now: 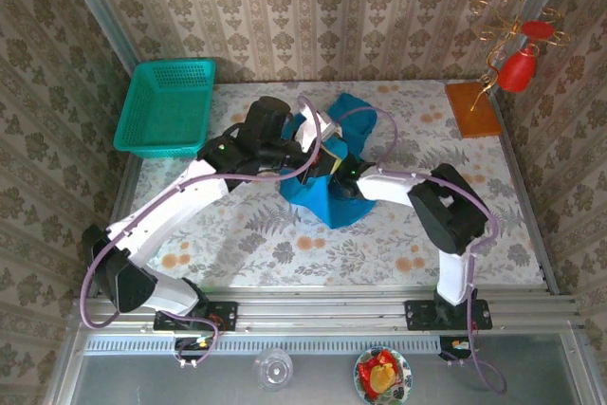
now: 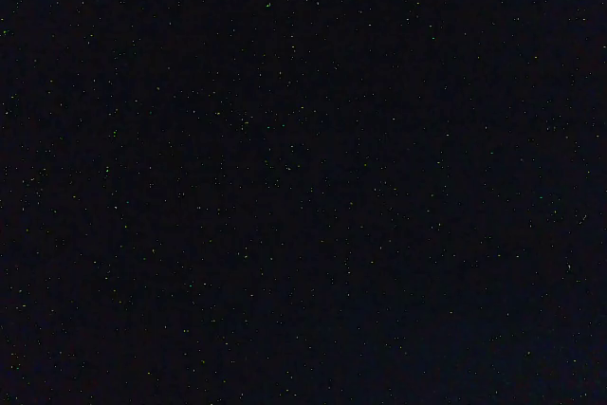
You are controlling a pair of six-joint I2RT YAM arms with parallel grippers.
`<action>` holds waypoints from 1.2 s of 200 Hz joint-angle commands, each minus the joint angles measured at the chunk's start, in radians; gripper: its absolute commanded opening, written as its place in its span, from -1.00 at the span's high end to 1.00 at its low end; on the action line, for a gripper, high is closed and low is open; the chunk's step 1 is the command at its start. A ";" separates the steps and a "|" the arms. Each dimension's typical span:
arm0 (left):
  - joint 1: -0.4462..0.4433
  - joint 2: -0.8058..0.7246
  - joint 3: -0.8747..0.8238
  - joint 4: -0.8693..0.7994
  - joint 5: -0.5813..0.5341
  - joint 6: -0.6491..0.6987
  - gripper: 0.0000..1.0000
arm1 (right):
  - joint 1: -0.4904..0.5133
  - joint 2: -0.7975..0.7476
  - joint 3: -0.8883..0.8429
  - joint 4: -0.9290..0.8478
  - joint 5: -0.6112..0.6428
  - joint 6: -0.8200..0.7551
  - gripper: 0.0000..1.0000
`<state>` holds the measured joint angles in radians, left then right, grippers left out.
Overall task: Fold the inside-out t-shirt
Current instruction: Turn the T-shirt inside out at the center of the table.
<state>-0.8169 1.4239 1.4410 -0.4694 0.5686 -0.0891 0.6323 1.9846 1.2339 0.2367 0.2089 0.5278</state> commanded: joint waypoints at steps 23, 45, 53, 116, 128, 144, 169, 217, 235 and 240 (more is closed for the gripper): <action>-0.028 -0.050 0.043 0.035 0.044 -0.057 1.00 | -0.029 0.199 0.239 -0.320 -0.062 0.032 -0.51; -0.029 -0.083 0.029 0.054 0.032 -0.077 1.00 | -0.032 0.252 0.305 -0.448 -0.072 0.040 -0.52; -0.027 -0.094 0.028 0.055 0.024 -0.079 1.00 | -0.033 0.263 0.321 -0.494 -0.072 0.040 -0.52; 0.067 -0.159 -0.039 0.110 -0.060 -0.170 1.00 | -0.043 0.207 0.212 -0.609 -0.075 0.032 0.27; 0.106 -0.175 -0.069 0.129 -0.060 -0.196 1.00 | -0.046 0.159 0.153 -0.596 -0.075 0.029 0.49; 0.158 -0.194 -0.108 0.143 -0.067 -0.217 1.00 | -0.048 0.082 0.074 -0.581 -0.075 0.019 0.72; 0.247 -0.213 -0.183 0.142 -0.139 -0.252 1.00 | -0.050 -0.049 -0.010 -0.589 -0.095 0.003 0.95; 0.342 -0.154 -0.297 0.155 -0.189 -0.246 1.00 | -0.048 -0.288 -0.074 -0.637 -0.238 -0.031 1.00; 0.348 -0.102 -0.334 0.176 -0.198 -0.246 1.00 | -0.048 -0.374 -0.070 -0.660 -0.290 -0.040 1.00; 0.351 -0.085 -0.344 0.186 -0.200 -0.249 1.00 | -0.047 -0.396 -0.065 -0.668 -0.306 -0.041 1.00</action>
<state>-0.4759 1.2793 1.1400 -0.3328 0.3927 -0.3218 0.5869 1.7126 1.1587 -0.3779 0.0078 0.5159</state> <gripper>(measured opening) 0.053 0.068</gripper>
